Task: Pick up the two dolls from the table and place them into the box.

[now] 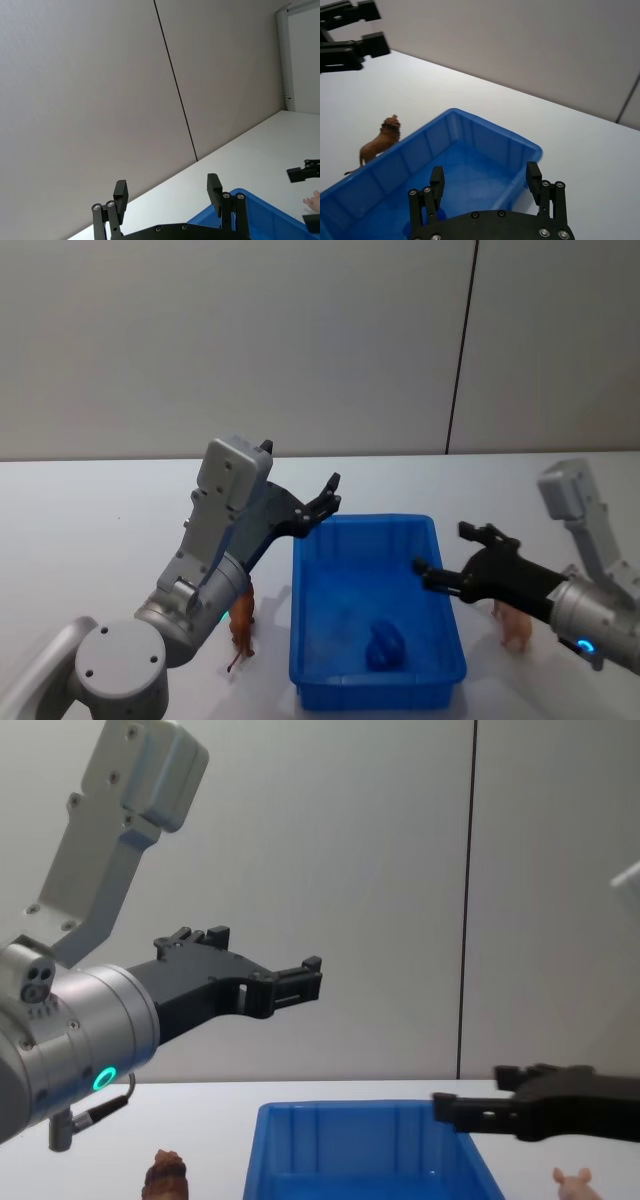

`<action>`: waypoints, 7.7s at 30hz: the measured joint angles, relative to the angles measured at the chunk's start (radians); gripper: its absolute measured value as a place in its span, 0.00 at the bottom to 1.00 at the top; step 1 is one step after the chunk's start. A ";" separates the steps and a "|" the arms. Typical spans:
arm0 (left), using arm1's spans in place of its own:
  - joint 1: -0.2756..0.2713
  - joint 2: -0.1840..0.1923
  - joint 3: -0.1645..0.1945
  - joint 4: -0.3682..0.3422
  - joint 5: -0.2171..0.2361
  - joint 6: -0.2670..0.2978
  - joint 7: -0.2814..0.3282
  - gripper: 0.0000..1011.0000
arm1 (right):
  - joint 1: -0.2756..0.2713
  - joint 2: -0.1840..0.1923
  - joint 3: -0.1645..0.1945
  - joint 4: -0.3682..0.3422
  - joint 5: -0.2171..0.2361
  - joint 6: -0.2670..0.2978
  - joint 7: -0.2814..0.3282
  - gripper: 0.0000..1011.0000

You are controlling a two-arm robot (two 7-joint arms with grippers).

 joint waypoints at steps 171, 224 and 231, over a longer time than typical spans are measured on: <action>0.048 0.023 -0.007 -0.048 -0.030 0.074 0.080 0.99 | -0.143 0.151 0.068 -0.127 0.194 -0.103 -0.091 0.99; 0.009 0.021 -0.081 0.134 -0.231 0.416 0.003 0.99 | -0.158 0.168 0.078 -0.136 0.208 -0.109 -0.095 0.99; -0.020 0.001 -0.081 0.195 -0.220 0.422 -0.027 0.89 | -0.158 0.168 0.078 -0.136 0.208 -0.109 -0.095 0.99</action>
